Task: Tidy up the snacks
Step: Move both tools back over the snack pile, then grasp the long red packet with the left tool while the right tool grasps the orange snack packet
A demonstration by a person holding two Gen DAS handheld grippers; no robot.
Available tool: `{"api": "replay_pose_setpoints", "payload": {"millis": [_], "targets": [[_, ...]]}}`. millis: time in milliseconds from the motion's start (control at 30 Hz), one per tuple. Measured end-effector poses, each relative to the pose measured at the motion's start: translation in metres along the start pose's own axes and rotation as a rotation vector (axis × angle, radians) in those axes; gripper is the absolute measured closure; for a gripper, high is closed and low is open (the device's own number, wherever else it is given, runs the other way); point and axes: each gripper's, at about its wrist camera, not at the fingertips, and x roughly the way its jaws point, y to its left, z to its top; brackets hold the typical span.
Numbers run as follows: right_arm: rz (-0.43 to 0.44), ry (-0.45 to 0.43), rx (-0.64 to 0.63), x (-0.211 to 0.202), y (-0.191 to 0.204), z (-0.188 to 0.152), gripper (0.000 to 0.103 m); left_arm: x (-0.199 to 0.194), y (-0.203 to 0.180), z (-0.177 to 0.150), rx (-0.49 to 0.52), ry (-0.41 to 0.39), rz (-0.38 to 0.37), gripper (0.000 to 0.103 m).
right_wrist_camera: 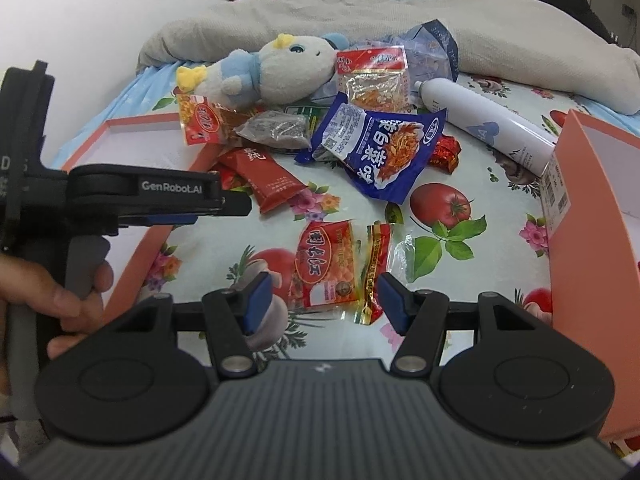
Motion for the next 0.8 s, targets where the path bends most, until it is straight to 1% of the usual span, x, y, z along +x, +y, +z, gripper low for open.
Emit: {"api": "replay_pose_setpoints", "payload": {"millis": [200, 267, 300, 333, 367, 467, 567, 800], "targets": [[0.017, 0.036, 0.009, 0.025, -0.006, 0.007, 0.042, 0.026, -0.001, 0.012, 0.0, 0.021, 0.006, 0.032], [0.033, 0.051, 0.013, 0.033, -0.008, 0.01, 0.034, 0.034, 0.0, 0.017, -0.009, 0.023, 0.011, 0.032], [0.04, 0.053, 0.013, 0.037, -0.009, 0.011, 0.026, 0.038, 0.001, 0.019, -0.014, 0.023, 0.014, 0.032], [0.044, 0.054, 0.01, 0.04, -0.01, 0.012, 0.021, 0.042, 0.002, 0.022, -0.019, 0.023, 0.016, 0.032], [0.046, 0.056, 0.004, 0.043, -0.01, 0.013, 0.02, 0.045, 0.002, 0.025, -0.022, 0.021, 0.019, 0.032], [0.045, 0.072, 0.004, 0.056, -0.013, 0.015, 0.019, 0.055, 0.002, 0.032, -0.018, 0.016, 0.034, 0.032], [0.059, 0.088, 0.016, 0.067, -0.018, 0.018, 0.019, 0.066, 0.003, 0.037, -0.036, 0.022, 0.039, 0.032], [0.037, 0.094, -0.06, 0.083, -0.016, 0.019, 0.019, 0.079, 0.001, 0.045, -0.061, -0.001, 0.067, 0.033]]}}
